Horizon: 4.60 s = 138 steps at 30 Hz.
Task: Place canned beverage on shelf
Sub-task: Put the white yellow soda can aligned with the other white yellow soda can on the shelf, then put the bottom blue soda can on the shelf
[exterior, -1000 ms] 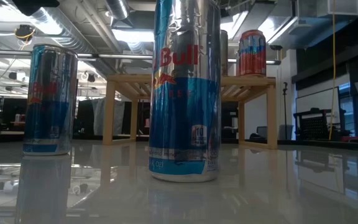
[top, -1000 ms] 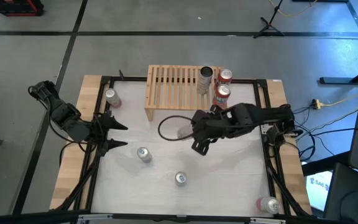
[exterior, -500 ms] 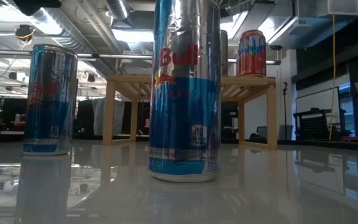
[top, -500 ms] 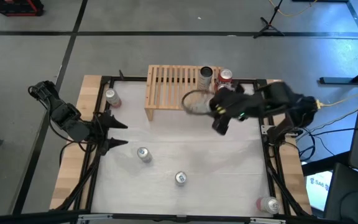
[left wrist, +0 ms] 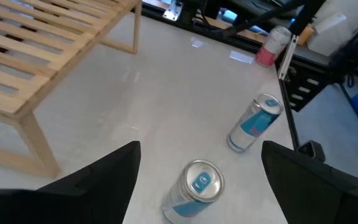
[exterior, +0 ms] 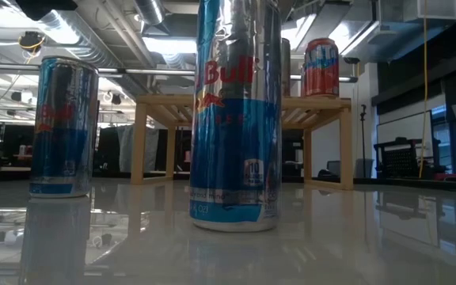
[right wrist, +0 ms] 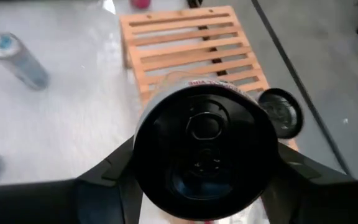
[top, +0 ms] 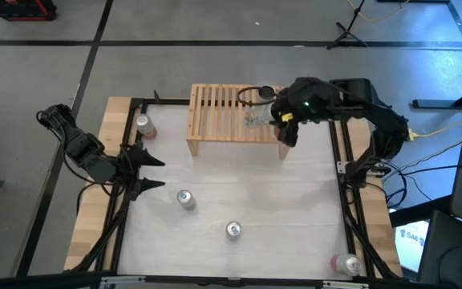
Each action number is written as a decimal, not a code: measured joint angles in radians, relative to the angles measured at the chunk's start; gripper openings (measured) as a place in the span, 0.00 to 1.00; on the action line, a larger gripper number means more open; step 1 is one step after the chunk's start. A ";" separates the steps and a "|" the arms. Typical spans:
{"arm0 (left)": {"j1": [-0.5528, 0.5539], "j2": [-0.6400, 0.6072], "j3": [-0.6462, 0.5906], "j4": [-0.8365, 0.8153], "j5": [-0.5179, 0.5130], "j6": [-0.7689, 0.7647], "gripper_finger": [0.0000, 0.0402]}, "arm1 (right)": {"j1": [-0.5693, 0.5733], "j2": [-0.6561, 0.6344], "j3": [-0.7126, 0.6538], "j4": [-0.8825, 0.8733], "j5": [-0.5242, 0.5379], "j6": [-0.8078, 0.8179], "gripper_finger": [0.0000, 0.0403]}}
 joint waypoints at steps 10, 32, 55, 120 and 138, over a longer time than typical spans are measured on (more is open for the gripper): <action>0.000 0.000 0.000 -0.001 -0.033 -0.070 0.81 | -0.092 0.063 -0.015 -0.053 -0.111 -0.111 0.55; 0.000 0.000 0.000 -0.001 -0.036 -0.087 0.81 | -0.099 0.042 -0.117 -0.051 -0.135 -0.161 0.55; 0.000 0.000 0.000 0.003 -0.033 -0.094 0.81 | -0.159 0.045 -0.180 -0.051 -0.119 -0.163 0.57; 0.000 0.002 0.000 0.119 0.012 -0.084 0.81 | 0.000 0.051 -0.004 0.140 -0.282 0.072 0.73; 0.000 0.163 0.000 0.165 0.204 -0.038 0.81 | 0.565 0.166 -0.006 0.273 -0.047 0.579 0.73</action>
